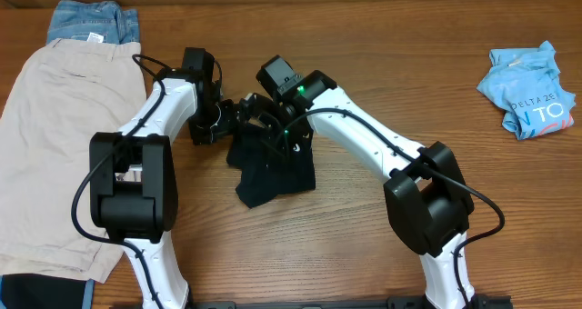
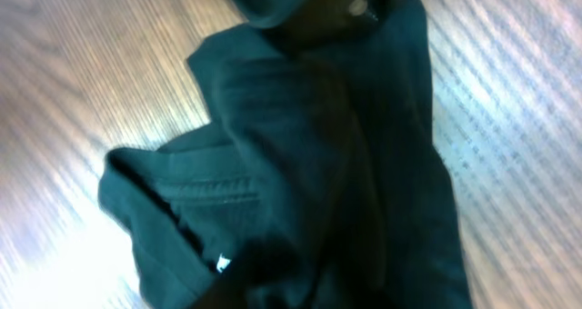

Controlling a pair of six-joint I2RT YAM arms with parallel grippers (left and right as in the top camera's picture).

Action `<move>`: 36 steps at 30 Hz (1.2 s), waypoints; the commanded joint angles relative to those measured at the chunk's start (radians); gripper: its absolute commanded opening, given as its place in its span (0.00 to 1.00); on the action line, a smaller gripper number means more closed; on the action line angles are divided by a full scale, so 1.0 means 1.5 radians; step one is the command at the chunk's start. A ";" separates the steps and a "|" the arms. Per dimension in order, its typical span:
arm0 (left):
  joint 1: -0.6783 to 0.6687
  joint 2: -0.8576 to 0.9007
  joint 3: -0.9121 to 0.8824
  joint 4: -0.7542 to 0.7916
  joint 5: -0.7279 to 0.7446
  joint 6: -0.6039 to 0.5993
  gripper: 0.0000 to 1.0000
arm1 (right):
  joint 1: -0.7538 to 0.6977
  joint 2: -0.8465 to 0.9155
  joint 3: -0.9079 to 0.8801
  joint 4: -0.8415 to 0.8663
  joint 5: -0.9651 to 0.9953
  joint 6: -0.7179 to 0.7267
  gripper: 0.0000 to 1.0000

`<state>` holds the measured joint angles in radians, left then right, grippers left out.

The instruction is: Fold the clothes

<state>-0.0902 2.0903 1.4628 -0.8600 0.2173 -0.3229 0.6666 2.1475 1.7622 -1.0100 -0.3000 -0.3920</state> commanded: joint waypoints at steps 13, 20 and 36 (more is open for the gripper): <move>-0.002 0.019 -0.024 0.000 -0.011 -0.005 0.77 | 0.000 -0.034 0.083 0.092 0.094 0.093 0.05; -0.002 0.019 -0.024 0.000 -0.011 -0.005 0.77 | -0.009 -0.007 0.067 0.102 0.155 0.133 0.06; 0.000 0.018 -0.021 -0.021 -0.012 0.005 0.70 | -0.018 0.095 0.067 0.101 0.109 0.162 0.16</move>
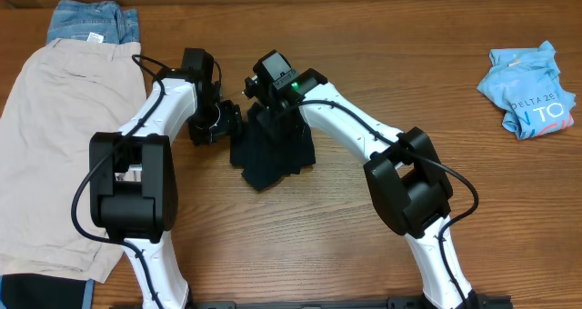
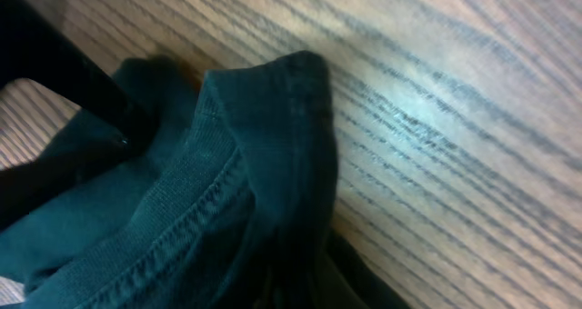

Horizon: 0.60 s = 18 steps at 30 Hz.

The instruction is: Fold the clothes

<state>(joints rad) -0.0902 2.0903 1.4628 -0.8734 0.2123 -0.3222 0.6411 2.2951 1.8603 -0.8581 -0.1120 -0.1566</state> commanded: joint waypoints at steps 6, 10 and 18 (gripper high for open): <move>0.000 -0.006 0.003 -0.038 -0.009 0.008 0.70 | -0.002 -0.029 0.028 -0.039 -0.013 0.013 0.33; 0.000 -0.040 0.024 -0.049 -0.009 0.008 0.71 | -0.013 -0.089 0.060 -0.050 0.008 0.021 0.39; -0.019 -0.077 0.024 -0.109 0.051 0.007 0.74 | -0.067 -0.183 0.071 -0.110 0.010 0.021 0.49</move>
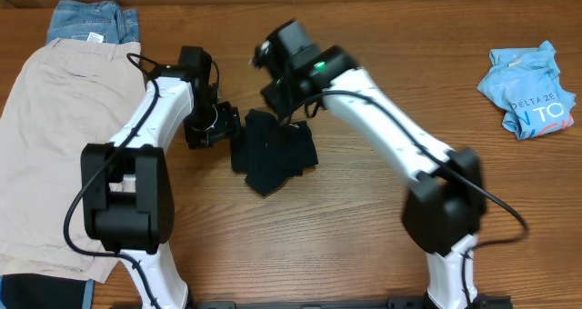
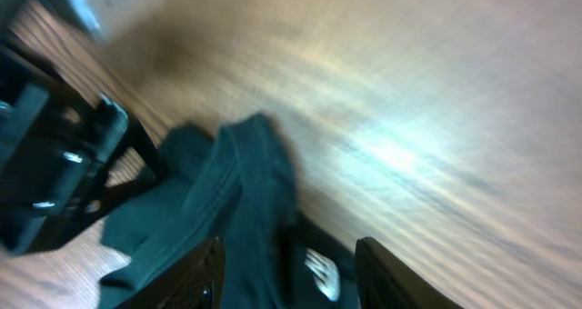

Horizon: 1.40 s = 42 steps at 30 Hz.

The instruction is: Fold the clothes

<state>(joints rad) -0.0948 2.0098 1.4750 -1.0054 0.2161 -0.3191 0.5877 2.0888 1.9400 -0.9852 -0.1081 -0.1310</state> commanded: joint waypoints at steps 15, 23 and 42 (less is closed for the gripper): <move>-0.150 -0.023 0.004 -0.050 0.095 -0.050 0.75 | -0.176 -0.061 0.018 -0.118 -0.003 0.038 0.49; -0.197 -0.023 -0.044 0.020 0.094 -0.127 0.69 | -0.181 -0.061 0.018 -0.132 -0.002 0.038 0.46; -0.127 -0.046 0.487 -0.103 -0.055 0.084 0.04 | -0.286 -0.065 0.018 -0.164 -0.011 0.073 0.34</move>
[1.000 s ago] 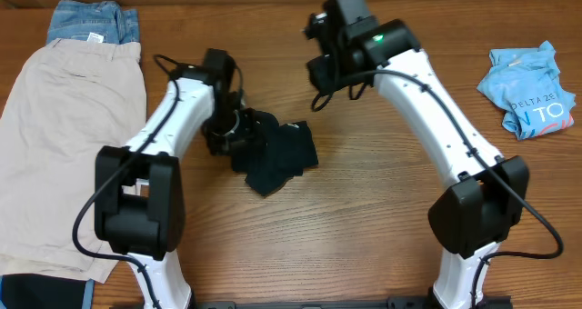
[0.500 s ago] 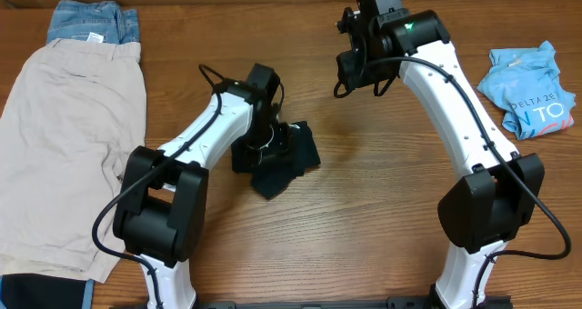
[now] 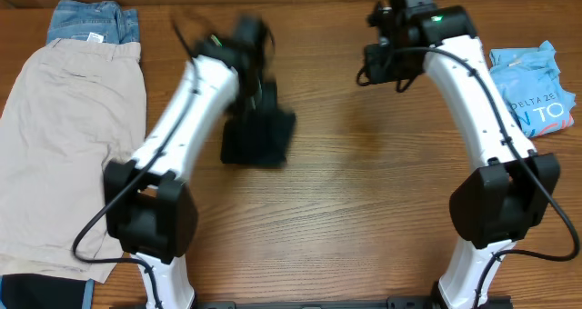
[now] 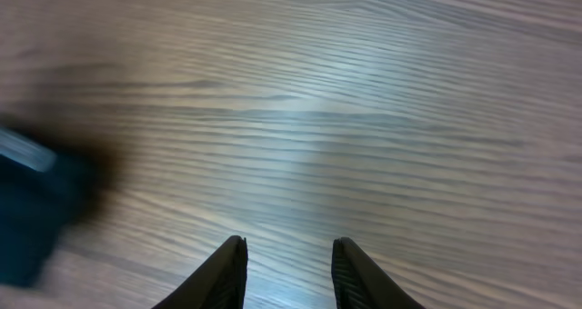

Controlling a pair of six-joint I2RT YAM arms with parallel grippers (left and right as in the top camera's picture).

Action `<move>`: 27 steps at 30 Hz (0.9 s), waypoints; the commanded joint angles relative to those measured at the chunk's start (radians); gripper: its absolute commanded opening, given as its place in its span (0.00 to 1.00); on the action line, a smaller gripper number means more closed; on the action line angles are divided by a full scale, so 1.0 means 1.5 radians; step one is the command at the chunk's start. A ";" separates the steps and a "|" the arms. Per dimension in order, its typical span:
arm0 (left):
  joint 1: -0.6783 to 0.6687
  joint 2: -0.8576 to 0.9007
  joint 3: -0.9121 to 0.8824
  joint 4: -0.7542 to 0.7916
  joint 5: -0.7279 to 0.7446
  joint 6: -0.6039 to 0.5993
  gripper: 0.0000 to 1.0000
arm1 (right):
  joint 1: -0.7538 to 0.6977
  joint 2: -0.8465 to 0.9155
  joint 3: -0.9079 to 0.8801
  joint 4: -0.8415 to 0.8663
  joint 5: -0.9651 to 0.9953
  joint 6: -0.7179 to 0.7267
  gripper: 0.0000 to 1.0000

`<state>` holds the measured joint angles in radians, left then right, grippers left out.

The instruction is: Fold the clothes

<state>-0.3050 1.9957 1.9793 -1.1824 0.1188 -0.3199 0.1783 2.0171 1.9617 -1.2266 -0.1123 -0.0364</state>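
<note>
A black garment [image 3: 259,138] lies in a compact, roughly rectangular bundle on the wooden table, left of centre. My left gripper [image 3: 264,95] is blurred at its far edge, right against the cloth, and its jaws cannot be made out. My right gripper [image 4: 289,273] is open with nothing between its fingers, hanging over bare wood. In the overhead view the right gripper [image 3: 373,68] is well to the right of the garment. A dark blur at the left edge of the right wrist view is the garment [image 4: 36,223].
Beige shorts [image 3: 64,136] are spread out at the far left, with folded denim [image 3: 93,22] behind them and a dark piece of cloth [image 3: 36,291] at the front left corner. A crumpled light-blue shirt [image 3: 530,89] lies at the far right.
My right gripper has left the garment's far edge and is now open far to the right over bare wood. The left arm has moved from beside the garment to over its far edge. The bundle sits slightly farther back.
Both grippers were first at the far edge of the rumpled black garment, the right one deep in the cloth. Then the right was at a hem on the far side, then above that edge. Now it is away and open, and the garment is a tighter bundle.
</note>
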 commanded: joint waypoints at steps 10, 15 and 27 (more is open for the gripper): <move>-0.039 -0.036 0.353 -0.080 0.274 0.400 0.04 | -0.064 -0.017 0.003 -0.027 -0.008 0.022 0.34; -0.034 -0.036 0.319 -0.230 0.042 0.444 0.04 | -0.083 -0.017 0.003 -0.031 -0.008 0.023 0.34; 0.106 -0.035 0.131 -0.188 -0.228 0.257 0.68 | -0.087 -0.017 0.003 -0.039 -0.008 0.020 0.35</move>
<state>-0.1986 1.9385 2.1941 -1.4803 -0.1291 0.1905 0.0475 2.0171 1.9617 -1.2907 -0.1230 -0.0105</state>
